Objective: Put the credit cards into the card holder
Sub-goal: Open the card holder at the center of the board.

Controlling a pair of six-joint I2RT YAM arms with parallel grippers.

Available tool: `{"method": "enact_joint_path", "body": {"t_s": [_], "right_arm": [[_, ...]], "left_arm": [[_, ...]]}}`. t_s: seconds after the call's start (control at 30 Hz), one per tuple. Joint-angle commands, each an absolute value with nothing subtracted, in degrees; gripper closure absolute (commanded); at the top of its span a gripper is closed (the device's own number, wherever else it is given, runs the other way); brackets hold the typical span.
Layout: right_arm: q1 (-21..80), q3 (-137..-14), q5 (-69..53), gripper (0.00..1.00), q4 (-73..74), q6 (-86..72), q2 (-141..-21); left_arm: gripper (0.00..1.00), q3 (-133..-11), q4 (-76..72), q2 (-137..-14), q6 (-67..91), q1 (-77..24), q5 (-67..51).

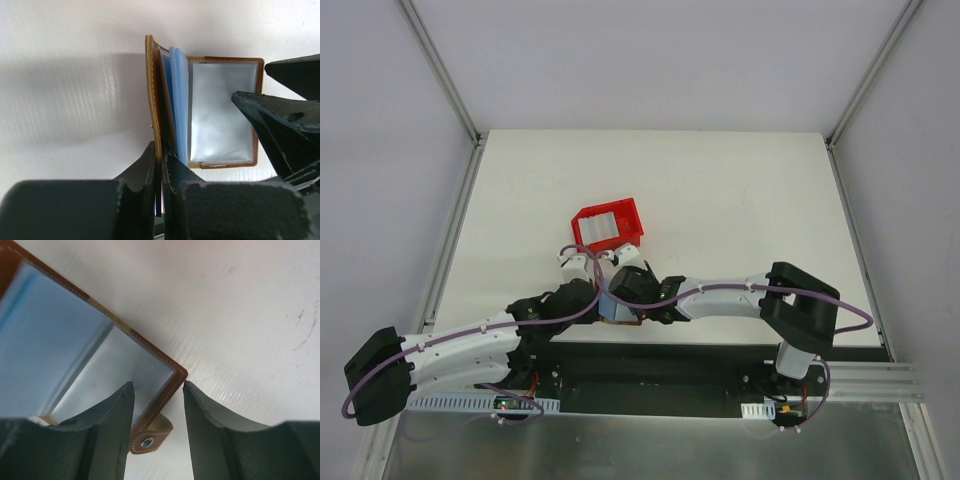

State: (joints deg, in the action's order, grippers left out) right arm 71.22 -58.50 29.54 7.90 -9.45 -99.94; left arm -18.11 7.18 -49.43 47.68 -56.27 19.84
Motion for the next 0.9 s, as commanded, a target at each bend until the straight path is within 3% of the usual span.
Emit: {"method": "enact_joint_path", "body": {"t_s": [0.0, 0.23, 0.43, 0.6, 0.67, 0.7, 0.87], "right_arm": [[71.5, -55.9, 27.0, 0.54, 3.4, -10.2, -96.4], [72.3, -53.2, 28.2, 0.50, -3.2, -3.9, -95.4], [72.4, -51.0, 24.5, 0.69, -7.5, -2.8, -94.0], [72.3, -50.5, 24.5, 0.71, -6.2, -5.3, -95.2], [72.3, -50.1, 24.6, 0.66, -6.2, -6.0, -95.2], [72.3, -49.9, 25.4, 0.55, -6.2, -6.2, -94.9], [72.3, -51.2, 32.5, 0.50, -1.8, -6.7, -94.4]], "left_arm": [[1.00, -19.9, 6.3, -50.4, 45.7, -56.5, 18.6], [1.00, -20.2, 5.7, -53.5, 46.2, -56.6, 18.3], [1.00, -20.0, 5.7, -52.7, 46.6, -56.5, 18.5], [1.00, -19.7, 5.7, -52.4, 46.7, -56.6, 18.5], [1.00, -19.5, 5.7, -52.5, 46.8, -56.6, 18.5], [1.00, -19.5, 5.7, -52.6, 46.8, -56.6, 18.4], [1.00, -19.4, 5.6, -52.6, 46.6, -56.5, 18.3]]}}
